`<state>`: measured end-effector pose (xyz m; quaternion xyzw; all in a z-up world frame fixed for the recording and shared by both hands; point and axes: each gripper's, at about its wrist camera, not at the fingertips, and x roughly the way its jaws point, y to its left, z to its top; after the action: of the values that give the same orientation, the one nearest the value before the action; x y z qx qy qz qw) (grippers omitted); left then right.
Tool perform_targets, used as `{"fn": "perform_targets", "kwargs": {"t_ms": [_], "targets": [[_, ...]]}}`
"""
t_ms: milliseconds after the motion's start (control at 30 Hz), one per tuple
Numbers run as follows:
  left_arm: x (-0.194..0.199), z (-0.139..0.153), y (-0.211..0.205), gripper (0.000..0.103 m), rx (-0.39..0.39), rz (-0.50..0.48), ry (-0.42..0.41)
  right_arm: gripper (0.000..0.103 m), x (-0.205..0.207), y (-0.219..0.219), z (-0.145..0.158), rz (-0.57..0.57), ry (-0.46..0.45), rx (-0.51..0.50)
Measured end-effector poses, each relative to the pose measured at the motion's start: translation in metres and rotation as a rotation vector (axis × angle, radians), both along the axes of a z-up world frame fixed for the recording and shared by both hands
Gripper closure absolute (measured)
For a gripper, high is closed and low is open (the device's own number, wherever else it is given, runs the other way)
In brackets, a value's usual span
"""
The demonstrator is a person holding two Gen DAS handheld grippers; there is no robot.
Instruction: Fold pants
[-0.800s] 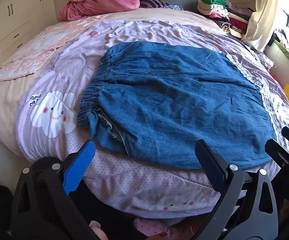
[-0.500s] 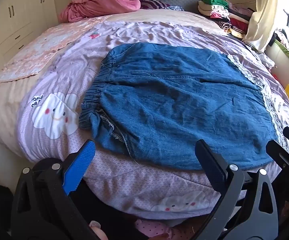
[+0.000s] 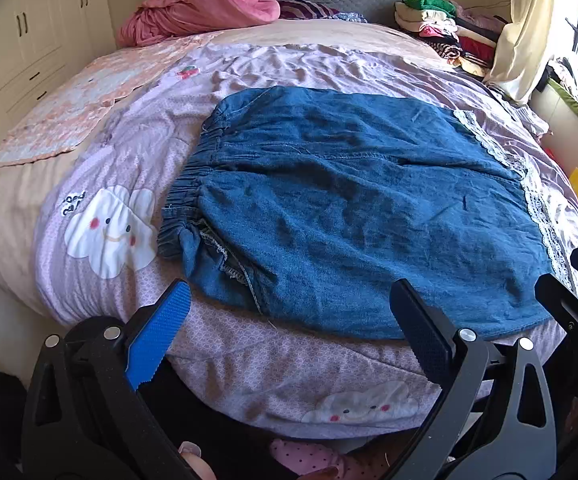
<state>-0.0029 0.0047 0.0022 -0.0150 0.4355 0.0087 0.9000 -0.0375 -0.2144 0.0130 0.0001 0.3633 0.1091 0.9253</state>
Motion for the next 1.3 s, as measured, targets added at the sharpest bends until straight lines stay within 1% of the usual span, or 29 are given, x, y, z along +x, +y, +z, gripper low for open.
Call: {"fn": "perform_targets", "kwargs": {"t_ms": [1300], "targets": [[0.0003, 0.0038, -0.0029, 0.009, 0.021, 0.005, -0.010, 0.004, 0.0030, 0.0066, 0.0004, 0.015, 0.005, -0.007]]}}
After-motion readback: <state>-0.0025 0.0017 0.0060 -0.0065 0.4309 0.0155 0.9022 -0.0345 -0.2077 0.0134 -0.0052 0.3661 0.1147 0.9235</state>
